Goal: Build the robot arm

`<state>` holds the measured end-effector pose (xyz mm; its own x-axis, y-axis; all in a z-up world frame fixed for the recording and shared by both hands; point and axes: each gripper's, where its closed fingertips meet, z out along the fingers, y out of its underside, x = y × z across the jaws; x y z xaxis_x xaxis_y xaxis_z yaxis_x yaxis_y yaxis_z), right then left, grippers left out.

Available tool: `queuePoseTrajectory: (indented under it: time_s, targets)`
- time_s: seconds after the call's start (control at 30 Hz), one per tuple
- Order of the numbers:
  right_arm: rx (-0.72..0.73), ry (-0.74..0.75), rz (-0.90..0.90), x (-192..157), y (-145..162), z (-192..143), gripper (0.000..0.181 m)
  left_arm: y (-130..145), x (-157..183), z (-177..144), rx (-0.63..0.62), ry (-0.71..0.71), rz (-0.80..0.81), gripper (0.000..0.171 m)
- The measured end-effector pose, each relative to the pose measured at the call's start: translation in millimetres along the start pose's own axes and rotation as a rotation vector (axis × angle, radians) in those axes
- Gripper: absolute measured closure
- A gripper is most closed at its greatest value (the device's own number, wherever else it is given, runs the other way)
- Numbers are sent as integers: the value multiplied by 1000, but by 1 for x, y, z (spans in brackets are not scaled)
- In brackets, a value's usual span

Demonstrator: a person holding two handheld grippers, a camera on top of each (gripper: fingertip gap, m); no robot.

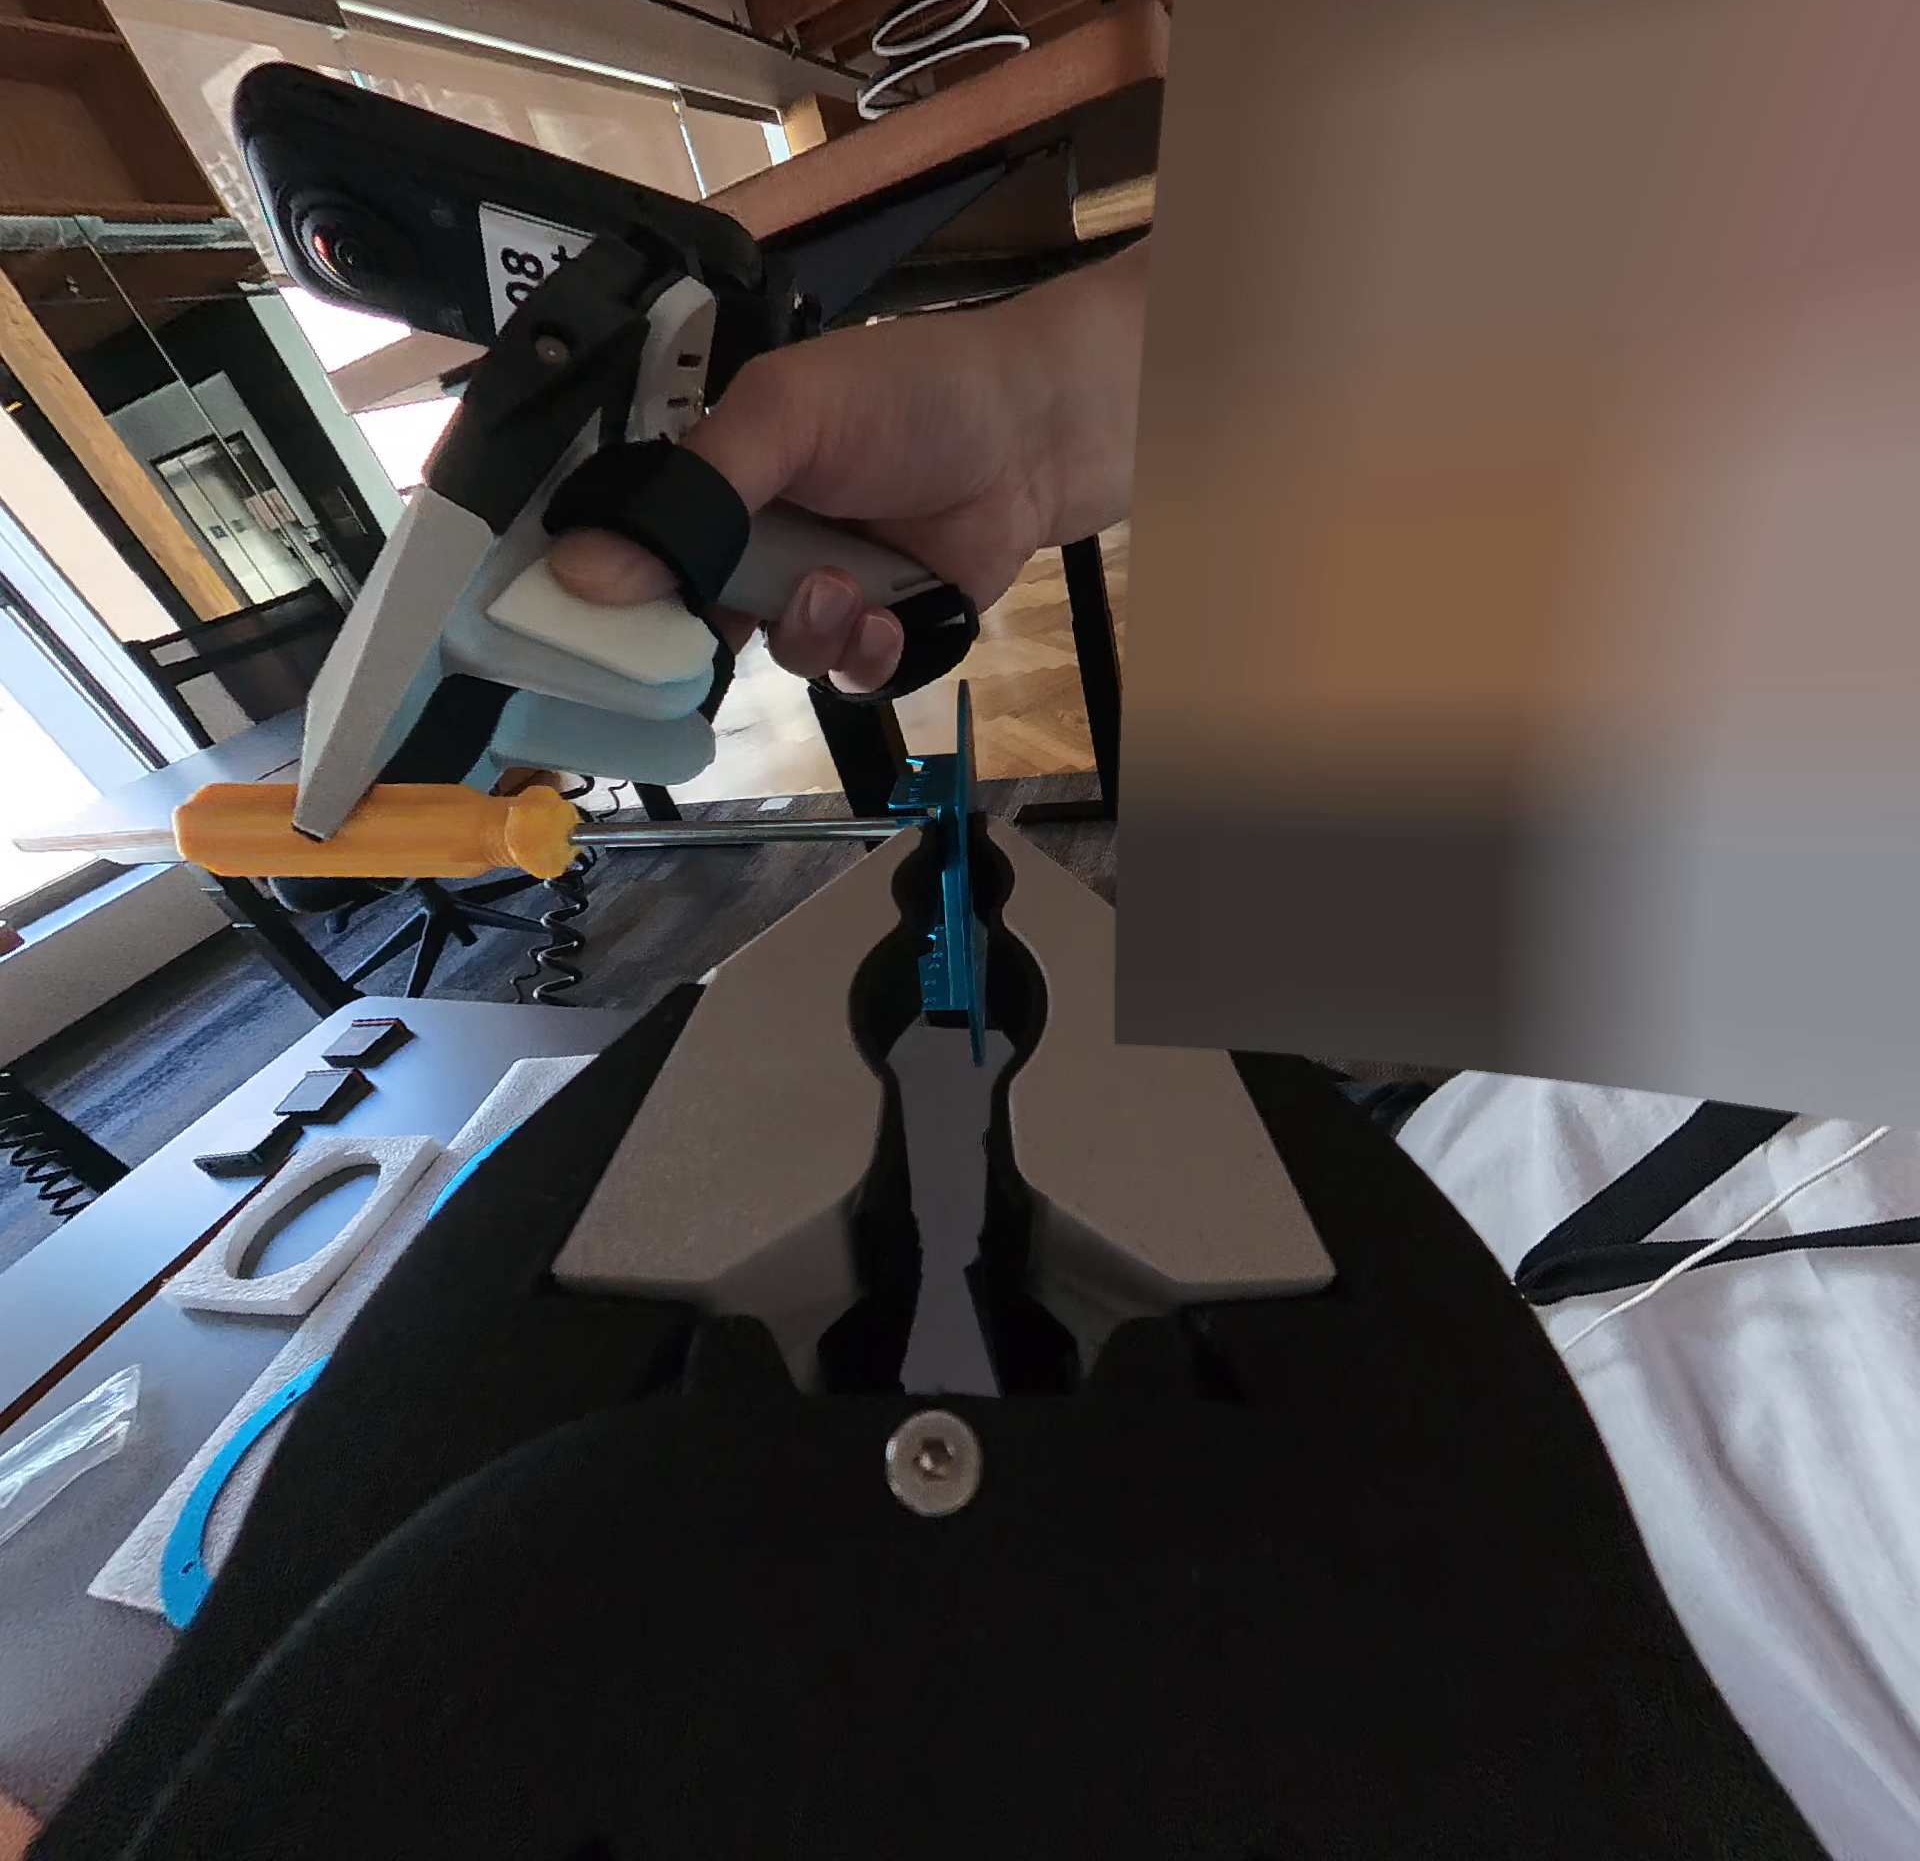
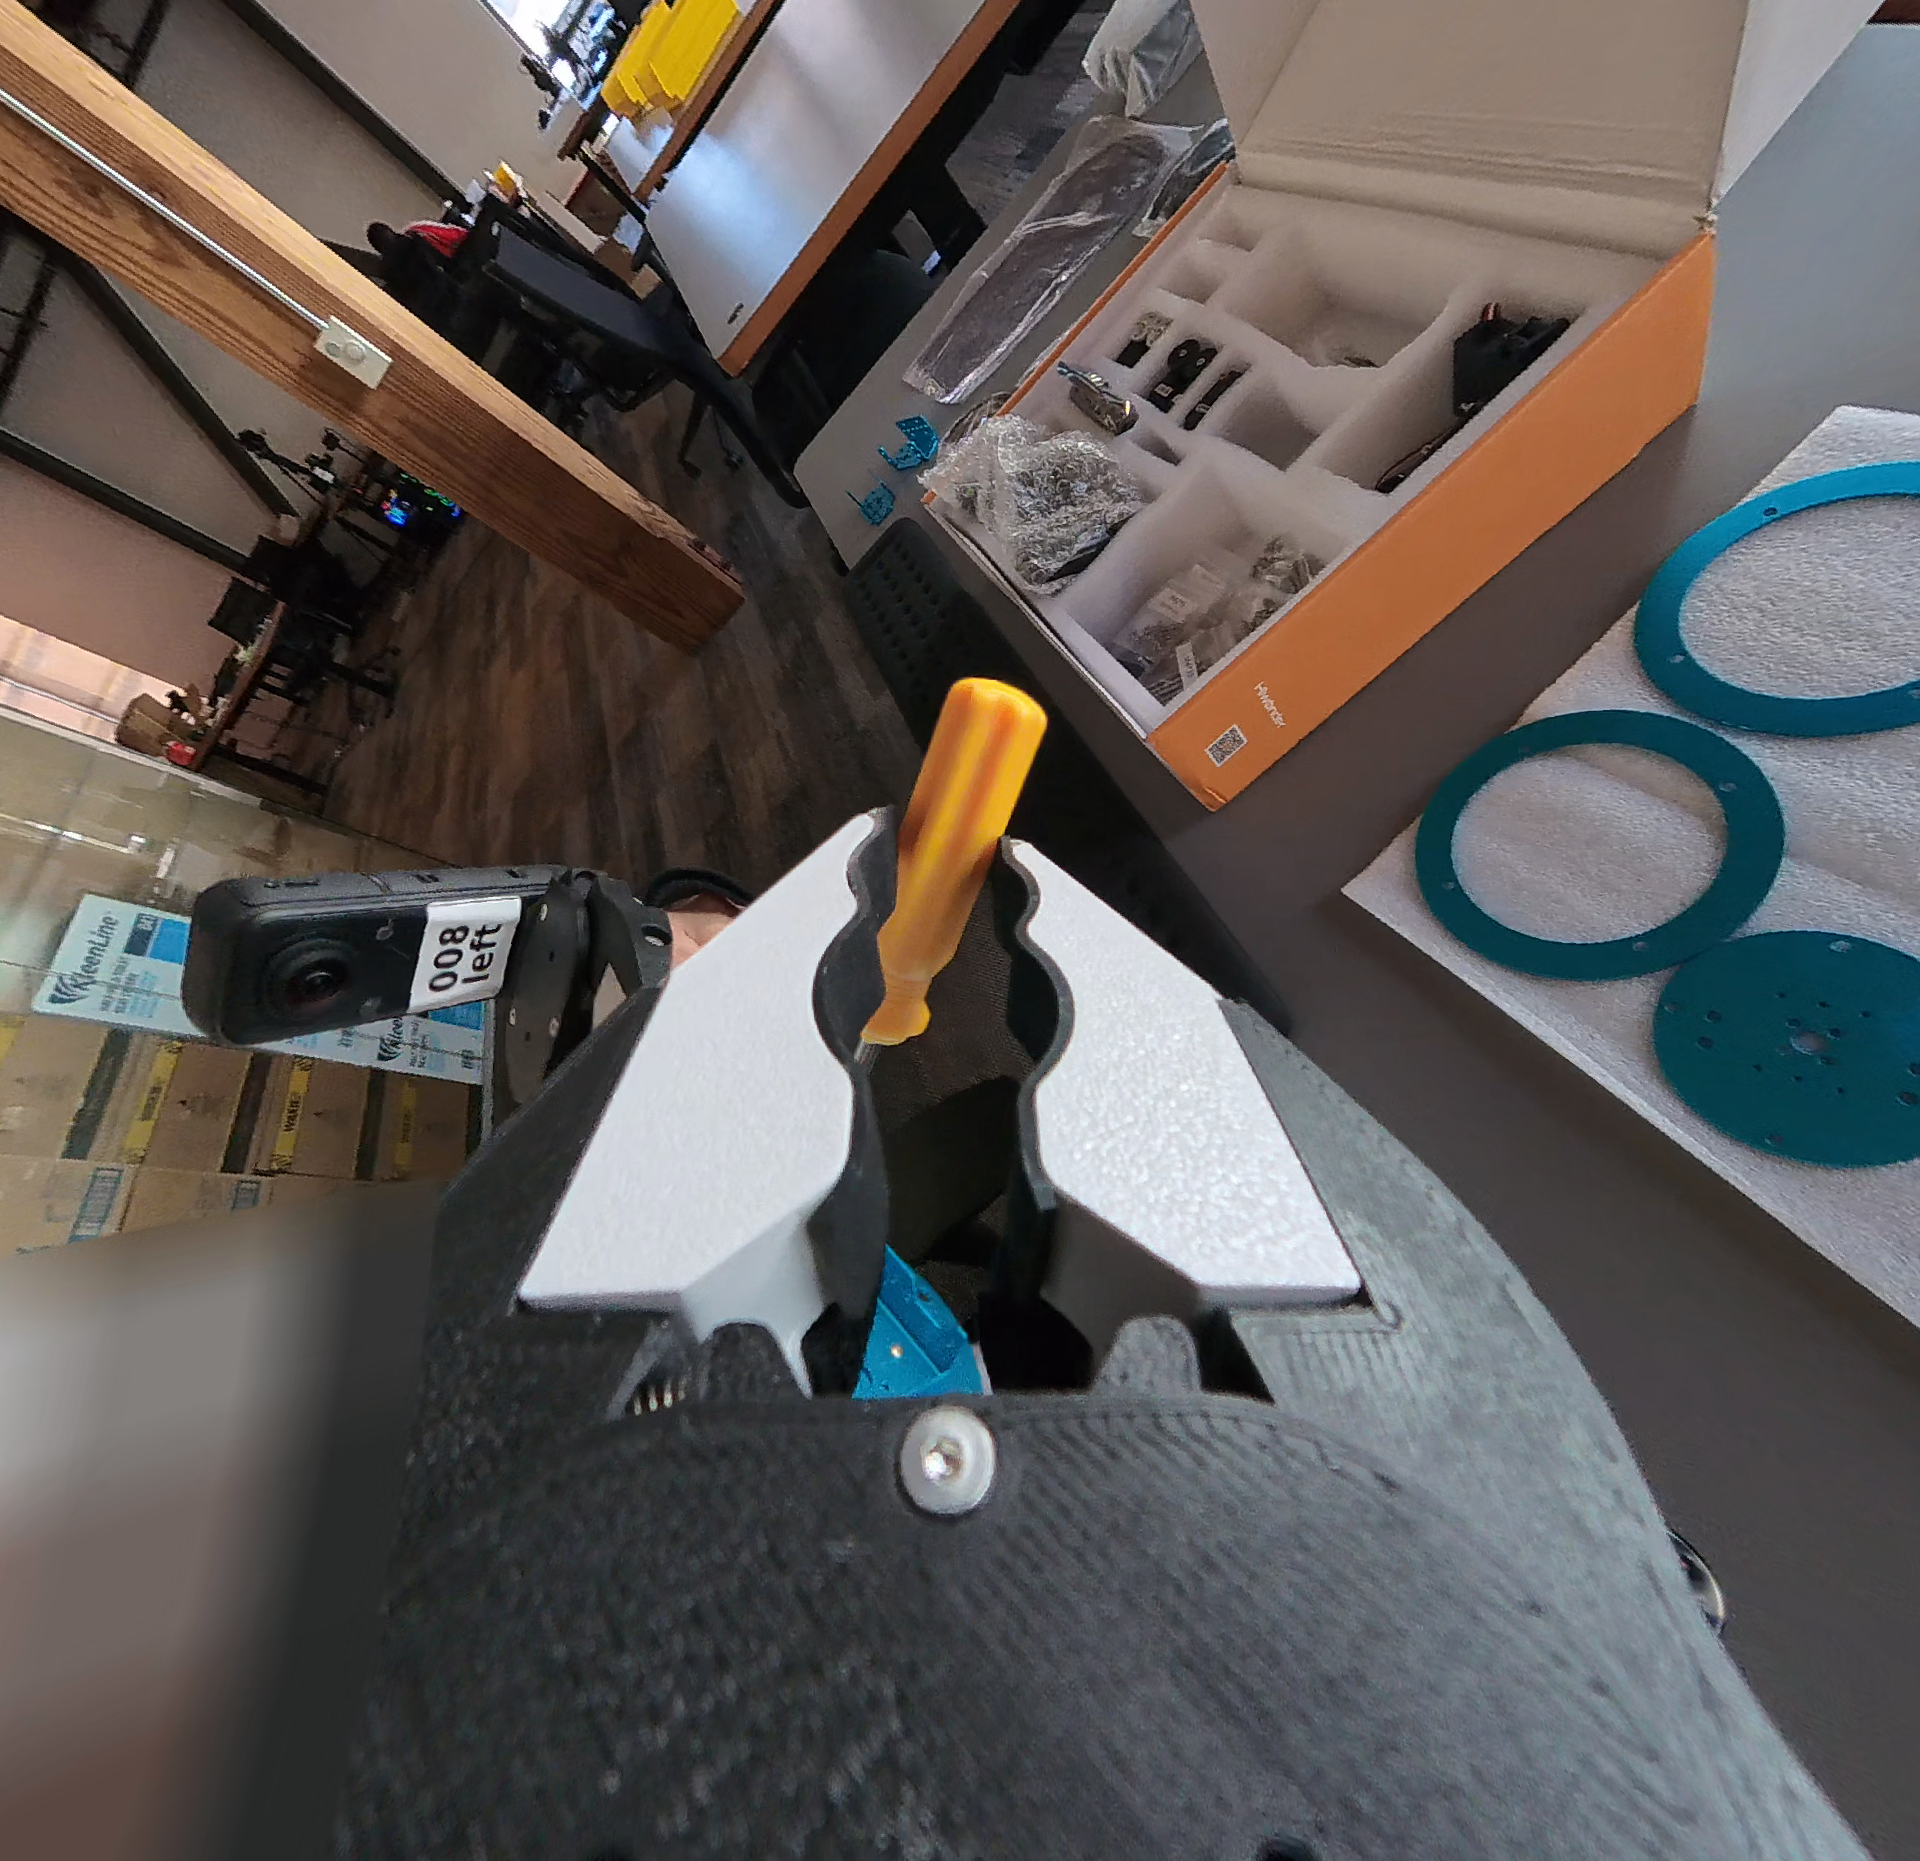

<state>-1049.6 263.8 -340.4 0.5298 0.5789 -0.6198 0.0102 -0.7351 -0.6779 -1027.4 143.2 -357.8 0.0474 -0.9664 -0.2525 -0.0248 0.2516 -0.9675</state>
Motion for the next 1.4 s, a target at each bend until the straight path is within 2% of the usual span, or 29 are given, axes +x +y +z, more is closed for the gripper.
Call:
queuePoseTrajectory:
  time_s: [0.03,0.27,0.53,0.6,0.67,0.7,0.73,0.8,0.87,0.97,1.03,1.13,1.23,1.33,1.37,1.4]
  targets:
    - [8,-12,2,-1,-1,0,165,2,0,0,-7,-5,4,169]
    - [64,-96,27,-3,-6,-1,165,6,-4,0,-1,10,-57,169]
    - [206,-293,-56,-16,-18,-11,165,20,-6,-2,11,12,-101,169]
    - [250,-397,-57,-23,-23,-19,166,23,-6,-3,9,5,-77,169]
    - [279,-430,-108,-17,-27,-28,166,26,-4,-5,16,-6,-44,169]
    - [267,-416,-184,-7,-25,-31,166,27,-2,-7,19,-15,-9,169]
    - [183,-342,-280,15,-17,-28,165,30,-2,-9,14,-37,45,169]
    - [38,-68,-474,88,-3,-17,165,40,-4,-11,-44,-109,145,169]
    - [-239,248,-530,177,26,-7,165,53,-5,-9,-132,-153,210,169]
    - [-532,469,-537,256,60,5,165,73,-6,-4,-223,-178,152,169]
    - [-621,611,-530,301,69,12,164,88,-6,-1,-261,-159,55,169]
    - [-680,603,-348,327,84,28,164,104,-16,0,-294,-172,-47,168]
    - [-780,524,-298,331,101,36,164,110,-24,0,-287,-156,-142,168]
    - [-725,507,-343,330,91,35,159,110,-36,1,-262,-158,-212,168]
    - [-679,507,-381,329,82,32,146,108,-40,1,-246,-158,-238,168]
    - [-621,503,-416,324,73,27,141,107,-43,3,-229,-154,-267,168]
